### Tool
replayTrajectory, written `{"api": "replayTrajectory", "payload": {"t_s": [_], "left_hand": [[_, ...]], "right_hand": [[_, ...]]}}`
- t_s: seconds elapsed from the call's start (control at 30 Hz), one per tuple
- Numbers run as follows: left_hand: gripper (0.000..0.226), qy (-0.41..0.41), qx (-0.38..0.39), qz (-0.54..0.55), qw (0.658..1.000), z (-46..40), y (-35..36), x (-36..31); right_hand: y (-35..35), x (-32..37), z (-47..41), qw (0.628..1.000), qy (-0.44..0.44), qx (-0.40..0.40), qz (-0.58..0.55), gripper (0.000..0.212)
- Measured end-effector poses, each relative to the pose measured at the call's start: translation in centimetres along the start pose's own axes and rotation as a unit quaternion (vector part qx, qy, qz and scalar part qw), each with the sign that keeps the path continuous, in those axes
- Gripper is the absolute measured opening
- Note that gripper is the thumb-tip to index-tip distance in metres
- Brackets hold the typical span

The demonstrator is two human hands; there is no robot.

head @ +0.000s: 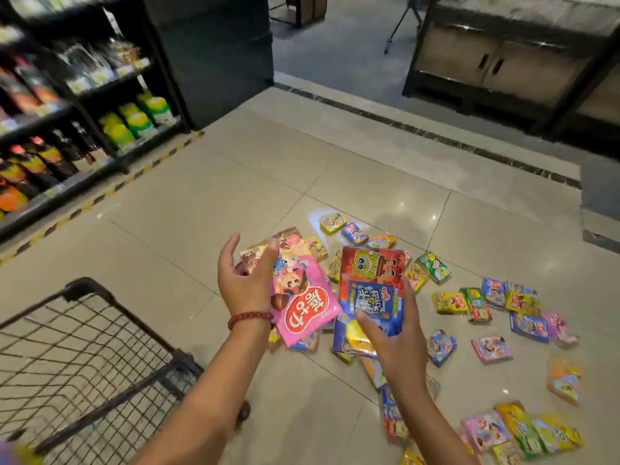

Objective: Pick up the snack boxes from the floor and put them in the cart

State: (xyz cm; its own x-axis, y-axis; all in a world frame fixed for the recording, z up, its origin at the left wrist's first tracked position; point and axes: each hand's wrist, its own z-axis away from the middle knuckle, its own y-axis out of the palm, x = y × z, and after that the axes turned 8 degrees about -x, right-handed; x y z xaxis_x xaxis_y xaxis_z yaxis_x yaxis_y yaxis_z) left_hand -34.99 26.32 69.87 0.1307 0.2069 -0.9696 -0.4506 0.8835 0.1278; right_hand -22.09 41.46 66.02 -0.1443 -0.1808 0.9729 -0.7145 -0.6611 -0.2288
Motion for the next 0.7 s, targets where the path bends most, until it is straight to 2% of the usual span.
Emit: {"api": "replayTrajectory", "payload": {"t_s": [0.07,0.13,0.27,0.33,0.43,0.5,0.6,0.7], "left_hand": [[0.062,0.003,-0.013,0.017,1.000,-0.8,-1.3,-2.6],[0.081,0.022,-0.004,0.036,0.999,-1.5,-3.2,-4.9],[0.107,0.084,0.026,0.060,0.994,-2.2,-8.6,-9.0],[0.119,0.130,0.030,0.048,0.990,-2.9,-12.0,-11.0],[0.125,0.160,-0.006,0.036,0.986,-4.6,-18.0,-13.5],[0.126,0.165,-0.033,0.035,0.985,-5.7,-22.2,-15.1],[0.120,0.178,-0.080,0.028,0.980,-7.6,-29.7,-16.5],[0.117,0.171,-0.125,0.006,0.977,-8.9,-37.6,-17.3]], "right_hand": [[2.0,3.2,-0.3,0.999,-0.022,0.021,-0.017,0.078],[4.4,6.1,-0.1,0.998,-0.035,0.041,-0.042,0.072],[9.8,11.0,1.5,0.990,-0.082,0.101,-0.055,0.063],[12.8,13.1,2.8,0.983,-0.106,0.146,-0.037,0.067],[17.8,15.1,5.8,0.971,-0.111,0.211,-0.031,0.091],[21.2,16.3,8.6,0.960,-0.126,0.251,-0.024,0.098],[26.2,18.3,13.6,0.939,-0.156,0.305,-0.019,0.099],[30.9,19.5,19.2,0.915,-0.166,0.368,-0.023,0.092]]}}
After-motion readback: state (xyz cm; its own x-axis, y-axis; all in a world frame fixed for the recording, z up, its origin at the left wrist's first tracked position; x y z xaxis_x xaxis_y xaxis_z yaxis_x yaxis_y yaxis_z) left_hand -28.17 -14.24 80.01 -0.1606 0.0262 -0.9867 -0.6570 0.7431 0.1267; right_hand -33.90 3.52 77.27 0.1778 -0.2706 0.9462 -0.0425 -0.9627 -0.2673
